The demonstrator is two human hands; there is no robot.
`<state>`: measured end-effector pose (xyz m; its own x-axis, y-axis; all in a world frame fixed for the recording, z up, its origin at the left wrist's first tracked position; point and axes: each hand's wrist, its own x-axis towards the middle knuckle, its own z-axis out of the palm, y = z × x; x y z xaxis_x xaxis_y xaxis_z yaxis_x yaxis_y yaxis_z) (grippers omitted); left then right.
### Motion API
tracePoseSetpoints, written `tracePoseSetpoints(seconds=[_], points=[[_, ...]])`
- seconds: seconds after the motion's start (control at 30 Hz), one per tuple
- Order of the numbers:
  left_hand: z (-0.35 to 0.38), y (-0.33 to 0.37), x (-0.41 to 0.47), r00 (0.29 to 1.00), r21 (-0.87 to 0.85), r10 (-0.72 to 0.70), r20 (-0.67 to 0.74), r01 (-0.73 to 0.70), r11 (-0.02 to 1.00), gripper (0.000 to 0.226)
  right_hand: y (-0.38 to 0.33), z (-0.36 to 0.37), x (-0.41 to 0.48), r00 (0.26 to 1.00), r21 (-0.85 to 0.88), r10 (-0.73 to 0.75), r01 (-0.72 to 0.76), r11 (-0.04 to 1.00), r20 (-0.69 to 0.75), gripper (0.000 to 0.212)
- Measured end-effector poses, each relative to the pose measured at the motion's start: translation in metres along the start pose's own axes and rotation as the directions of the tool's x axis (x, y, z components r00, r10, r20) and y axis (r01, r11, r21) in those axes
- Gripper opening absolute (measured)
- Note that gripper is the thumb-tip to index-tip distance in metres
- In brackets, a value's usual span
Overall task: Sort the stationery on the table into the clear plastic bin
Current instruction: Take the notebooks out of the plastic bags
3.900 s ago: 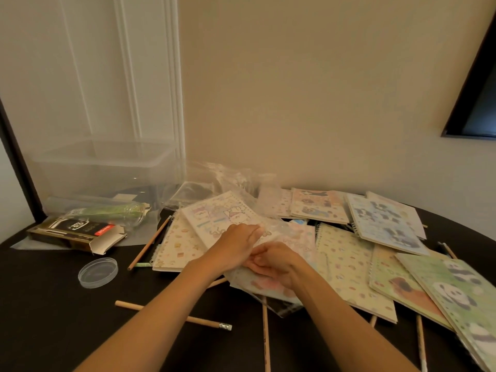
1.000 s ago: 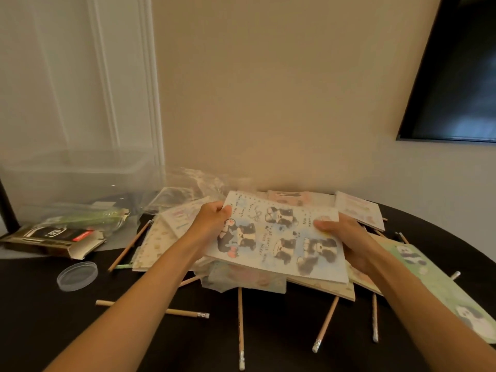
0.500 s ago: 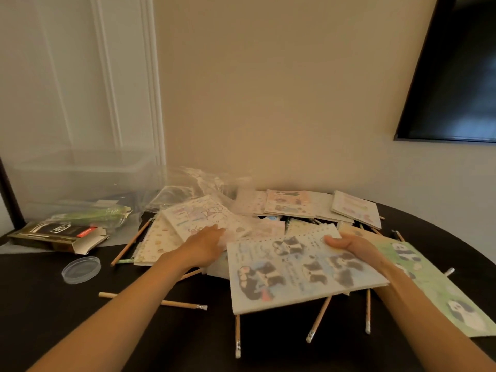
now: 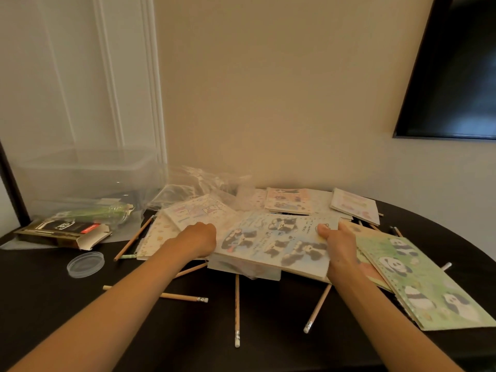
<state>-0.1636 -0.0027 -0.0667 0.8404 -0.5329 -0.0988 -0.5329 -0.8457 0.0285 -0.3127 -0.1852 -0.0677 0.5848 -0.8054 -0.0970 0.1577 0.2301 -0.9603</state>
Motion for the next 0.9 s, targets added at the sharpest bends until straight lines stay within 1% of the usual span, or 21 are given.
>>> tracePoseSetpoints(seconds=[0.07, 0.13, 0.2, 0.27, 0.3, 0.37, 0.43, 0.5, 0.53, 0.57, 0.6, 0.67, 0.7, 0.8, 0.9], points=[[0.002, 0.002, -0.001, 1.000, 0.018, 0.005, -0.005, -0.005, 1.000, 0.028, 0.005, 0.005, -0.002, 0.999, 0.037, -0.011, 0.012, 0.999, -0.032, 0.021], [0.002, 0.003, -0.003, 1.000, 0.017, 0.019, -0.024, -0.019, 1.000, 0.026, 0.012, 0.010, -0.005, 0.998, 0.066, -0.009, 0.013, 0.998, -0.057, 0.027], [0.003, 0.003, -0.004, 0.998, 0.003, 0.025, -0.060, -0.025, 1.000, 0.024, 0.023, 0.019, -0.007, 0.997, 0.070, -0.009, 0.015, 0.997, -0.076, 0.038], [0.005, 0.003, -0.004, 0.994, -0.001, 0.042, -0.100, -0.042, 0.999, 0.023, 0.037, 0.034, -0.008, 0.997, 0.025, -0.012, 0.014, 1.000, -0.075, 0.055], [0.005, 0.003, -0.005, 0.992, -0.006, 0.051, -0.117, -0.053, 0.999, 0.023, 0.044, 0.043, -0.009, 0.998, -0.012, -0.014, 0.013, 1.000, -0.061, 0.059], [0.005, 0.002, -0.006, 0.987, -0.036, 0.072, -0.142, -0.077, 0.996, 0.024, 0.054, 0.060, -0.013, 1.000, -0.050, 0.017, -0.017, 0.999, 0.002, 0.055], [0.009, -0.001, -0.005, 0.986, -0.085, 0.084, -0.143, -0.096, 0.992, 0.027, 0.055, 0.071, -0.015, 0.982, -0.045, 0.135, -0.130, 0.990, 0.130, 0.048], [0.014, -0.006, -0.001, 0.985, -0.116, 0.110, -0.135, -0.125, 0.985, 0.024, 0.049, 0.071, -0.015, 0.934, -0.079, 0.273, -0.261, 0.962, 0.229, 0.042], [0.016, -0.007, 0.000, 0.985, -0.148, 0.120, -0.127, -0.138, 0.979, 0.024, 0.047, 0.067, -0.014, 0.913, -0.106, 0.325, -0.308, 0.945, 0.248, 0.039], [0.017, -0.006, 0.002, 0.983, -0.173, 0.137, -0.124, -0.157, 0.972, 0.028, 0.048, 0.063, -0.012, 0.897, -0.129, 0.362, -0.339, 0.932, 0.254, 0.037], [0.017, -0.003, 0.004, 0.982, -0.234, 0.136, -0.128, -0.163, 0.959, 0.035, 0.048, 0.058, -0.011, 0.888, -0.142, 0.381, -0.355, 0.924, 0.258, 0.035], [0.014, 0.005, 0.007, 0.988, -0.349, 0.090, -0.129, -0.130, 0.928, 0.047, 0.051, 0.054, -0.011, 0.891, -0.135, 0.364, -0.339, 0.931, 0.271, 0.034], [0.010, 0.009, 0.014, 0.983, -0.370, 0.090, -0.162, -0.145, 0.918, 0.047, 0.050, 0.058, -0.008, 0.897, -0.123, 0.336, -0.314, 0.942, 0.287, 0.035], [0.011, 0.019, 0.023, 0.959, -0.446, 0.106, -0.263, -0.219, 0.868, 0.033, 0.050, 0.064, -0.009, 0.909, -0.015, 0.271, -0.280, 0.960, 0.317, 0.037], [0.011, 0.021, 0.027, 0.934, -0.512, 0.094, -0.345, -0.271, 0.815, 0.041, 0.050, 0.076, -0.003, 0.911, 0.042, 0.244, -0.273, 0.961, 0.331, 0.040]])
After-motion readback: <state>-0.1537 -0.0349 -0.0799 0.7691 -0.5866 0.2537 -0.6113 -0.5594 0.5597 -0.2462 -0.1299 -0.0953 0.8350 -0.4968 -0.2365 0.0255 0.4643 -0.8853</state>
